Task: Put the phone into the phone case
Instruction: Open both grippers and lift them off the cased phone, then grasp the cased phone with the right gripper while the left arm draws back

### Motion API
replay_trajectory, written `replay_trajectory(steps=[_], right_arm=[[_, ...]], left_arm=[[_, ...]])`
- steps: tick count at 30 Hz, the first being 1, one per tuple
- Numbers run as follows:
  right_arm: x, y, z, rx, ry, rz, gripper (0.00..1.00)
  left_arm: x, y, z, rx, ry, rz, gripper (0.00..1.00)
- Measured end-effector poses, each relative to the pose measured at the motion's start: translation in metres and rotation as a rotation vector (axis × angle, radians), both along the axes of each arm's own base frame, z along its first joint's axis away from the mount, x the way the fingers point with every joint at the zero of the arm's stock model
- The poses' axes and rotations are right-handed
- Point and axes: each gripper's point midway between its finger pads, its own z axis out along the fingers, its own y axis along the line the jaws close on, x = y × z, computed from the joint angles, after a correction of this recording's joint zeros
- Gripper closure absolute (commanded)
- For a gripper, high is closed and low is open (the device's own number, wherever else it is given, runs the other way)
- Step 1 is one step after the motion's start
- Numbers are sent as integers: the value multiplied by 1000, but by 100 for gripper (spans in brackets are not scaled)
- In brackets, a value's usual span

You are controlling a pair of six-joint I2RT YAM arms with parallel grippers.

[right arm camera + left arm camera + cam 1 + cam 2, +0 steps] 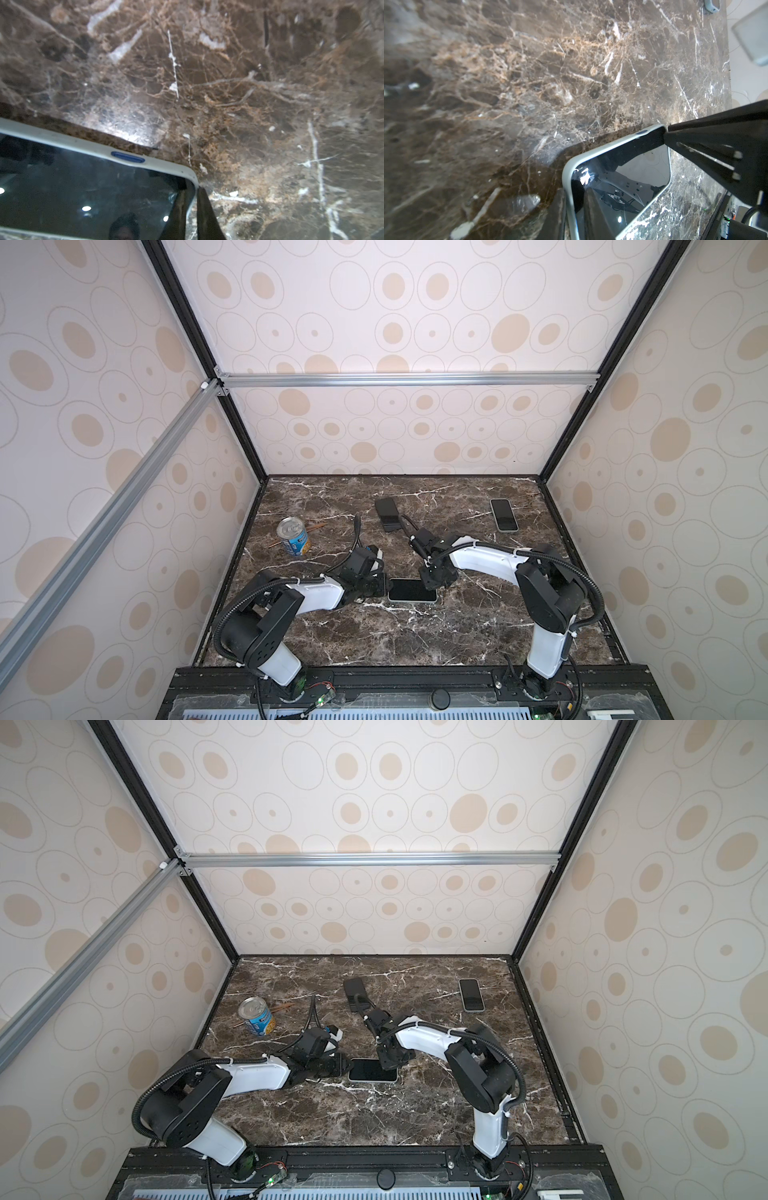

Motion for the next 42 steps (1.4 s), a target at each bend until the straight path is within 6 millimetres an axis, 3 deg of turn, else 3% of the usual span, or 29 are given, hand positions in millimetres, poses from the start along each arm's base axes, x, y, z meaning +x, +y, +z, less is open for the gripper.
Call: replay_trajectory(steps=[4,7,12,14,18,20,23,25,28,31,35,39,42], right_arm=[[-6,-1,4,-45,-10,54,72],[-5,6,17,-2,-36,100,67],[10,34,75,177,-186,184,56],[15,45,102,253,-258,238,49],[18,59,154,383,-420,343,23],[15,62,176,438,-504,405,2],[5,67,199,493,-585,538,0],[-1,72,206,511,-617,624,0],[-10,80,206,511,-632,778,0],[-29,83,189,502,-619,972,0],[-45,76,156,441,-561,1132,0],[-39,72,137,342,-525,1206,0],[-32,68,112,257,-437,1240,0]], left_arm=[[3,1,12,-4,-24,9,81],[12,0,38,-19,-90,22,79],[34,3,102,-31,-274,47,73],[39,11,130,-13,-369,64,66],[40,40,179,49,-561,119,55],[34,57,210,71,-686,148,38],[17,78,242,88,-849,160,30],[6,88,252,107,-932,144,28],[-10,94,256,157,-1032,77,26],[-23,91,248,214,-1098,-40,23],[-42,80,218,285,-1143,-250,19],[-59,72,181,321,-1165,-423,12],[-70,69,157,326,-1179,-508,3]])
